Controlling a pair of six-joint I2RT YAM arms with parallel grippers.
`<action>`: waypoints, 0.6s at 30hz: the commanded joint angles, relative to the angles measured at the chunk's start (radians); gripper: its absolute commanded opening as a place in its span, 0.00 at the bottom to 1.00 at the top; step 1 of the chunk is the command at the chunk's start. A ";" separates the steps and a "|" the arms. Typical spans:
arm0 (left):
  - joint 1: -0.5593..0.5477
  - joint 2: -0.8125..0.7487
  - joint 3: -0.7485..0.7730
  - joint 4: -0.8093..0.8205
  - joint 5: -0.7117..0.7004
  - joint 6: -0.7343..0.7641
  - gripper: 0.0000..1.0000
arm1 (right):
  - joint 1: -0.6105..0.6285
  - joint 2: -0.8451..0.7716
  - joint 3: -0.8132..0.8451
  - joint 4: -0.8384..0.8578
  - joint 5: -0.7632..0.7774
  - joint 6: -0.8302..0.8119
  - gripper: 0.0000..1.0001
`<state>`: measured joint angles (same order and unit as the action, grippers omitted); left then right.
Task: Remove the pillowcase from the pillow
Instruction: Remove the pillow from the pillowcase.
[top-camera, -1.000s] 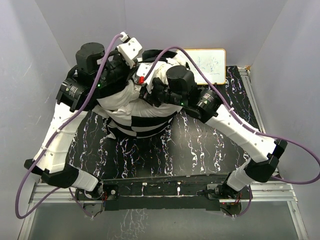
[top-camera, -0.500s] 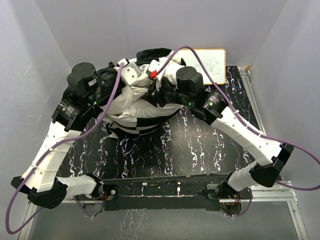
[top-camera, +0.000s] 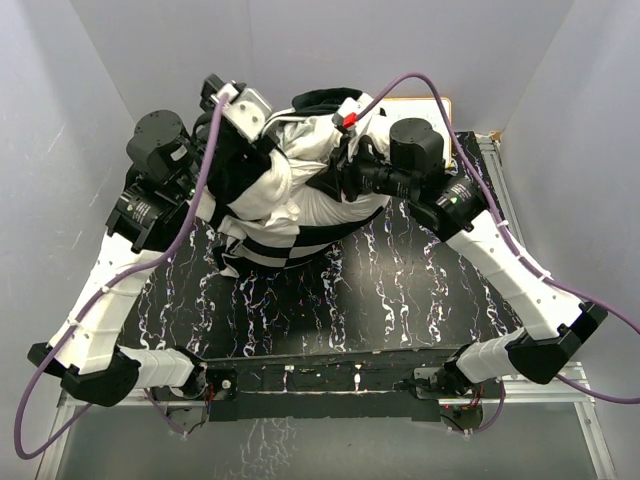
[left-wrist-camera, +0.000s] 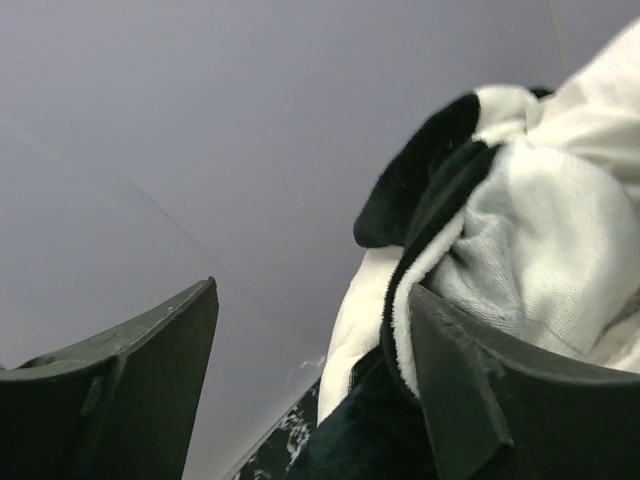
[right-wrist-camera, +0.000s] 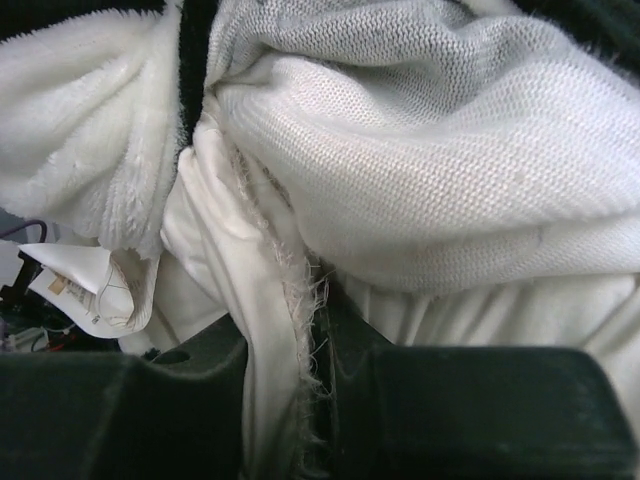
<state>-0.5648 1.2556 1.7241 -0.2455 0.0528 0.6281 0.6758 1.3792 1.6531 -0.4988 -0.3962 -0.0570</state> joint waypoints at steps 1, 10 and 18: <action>0.057 -0.044 0.148 0.158 -0.073 -0.087 0.79 | -0.106 0.007 0.059 -0.108 0.256 0.122 0.08; 0.056 -0.061 0.229 0.121 0.243 -0.115 0.97 | 0.108 0.241 0.318 -0.215 0.548 0.175 0.08; 0.056 -0.237 -0.113 -0.150 0.310 0.209 0.94 | 0.156 0.410 0.585 -0.268 0.611 0.263 0.08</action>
<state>-0.5079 1.0508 1.7908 -0.2485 0.3325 0.6403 0.8536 1.7737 2.1792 -0.6937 0.1112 0.1249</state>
